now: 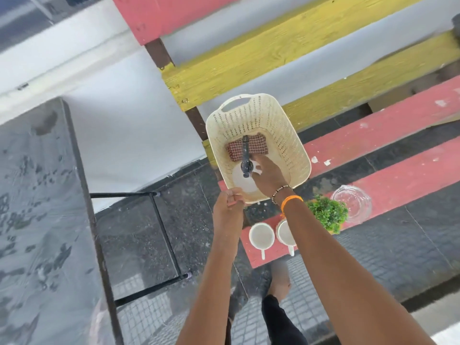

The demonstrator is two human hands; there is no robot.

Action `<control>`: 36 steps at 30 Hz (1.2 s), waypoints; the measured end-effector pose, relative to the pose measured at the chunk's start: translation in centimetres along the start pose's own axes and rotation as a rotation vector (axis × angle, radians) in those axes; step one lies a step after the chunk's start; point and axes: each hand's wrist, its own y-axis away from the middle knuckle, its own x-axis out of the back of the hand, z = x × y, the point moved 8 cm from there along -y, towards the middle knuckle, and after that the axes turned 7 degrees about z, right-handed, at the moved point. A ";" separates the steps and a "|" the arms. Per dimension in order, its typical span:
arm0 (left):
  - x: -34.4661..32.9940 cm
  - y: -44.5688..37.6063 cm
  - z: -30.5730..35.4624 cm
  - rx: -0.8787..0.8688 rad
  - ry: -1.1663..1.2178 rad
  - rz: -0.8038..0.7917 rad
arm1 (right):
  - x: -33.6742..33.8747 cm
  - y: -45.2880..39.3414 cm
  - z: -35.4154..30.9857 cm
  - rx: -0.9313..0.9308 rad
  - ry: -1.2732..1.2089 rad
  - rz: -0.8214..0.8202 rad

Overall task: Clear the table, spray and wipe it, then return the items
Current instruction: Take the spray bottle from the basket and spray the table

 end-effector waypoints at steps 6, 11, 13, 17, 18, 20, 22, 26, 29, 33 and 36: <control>-0.1 -0.7 -0.1 0.005 0.000 -0.035 | -1.1 -1.4 0.0 0.033 0.057 0.051; 1.6 0.0 0.1 -0.003 0.079 -0.021 | -0.5 -0.4 -1.6 0.065 0.007 0.179; 2.6 0.6 0.2 0.014 0.133 -0.004 | 0.2 0.4 -3.9 0.155 -0.002 0.239; 5.4 2.3 1.1 0.040 0.274 0.075 | 1.6 2.6 -9.8 0.329 0.058 0.319; 6.3 2.7 1.6 0.032 0.311 0.096 | 1.8 3.2 -11.3 0.373 0.094 0.334; 8.3 3.6 2.7 0.002 0.378 0.128 | 2.0 4.9 -14.4 0.463 0.135 0.324; 10.7 4.6 4.0 -0.044 0.433 0.157 | 1.6 7.0 -17.7 0.581 0.094 0.261; 16.4 6.4 5.5 -0.136 0.509 0.205 | -0.8 12.1 -22.9 0.724 -0.046 0.098; 22.2 7.7 5.1 -0.185 0.564 0.264 | -4.4 16.6 -26.1 0.769 -0.091 0.040; 31.3 10.0 2.4 -0.214 0.609 0.375 | -10.2 22.7 -29.8 0.776 -0.203 0.014; 38.3 11.9 0.0 -0.225 0.650 0.447 | -15.0 26.9 -32.4 0.741 -0.283 -0.020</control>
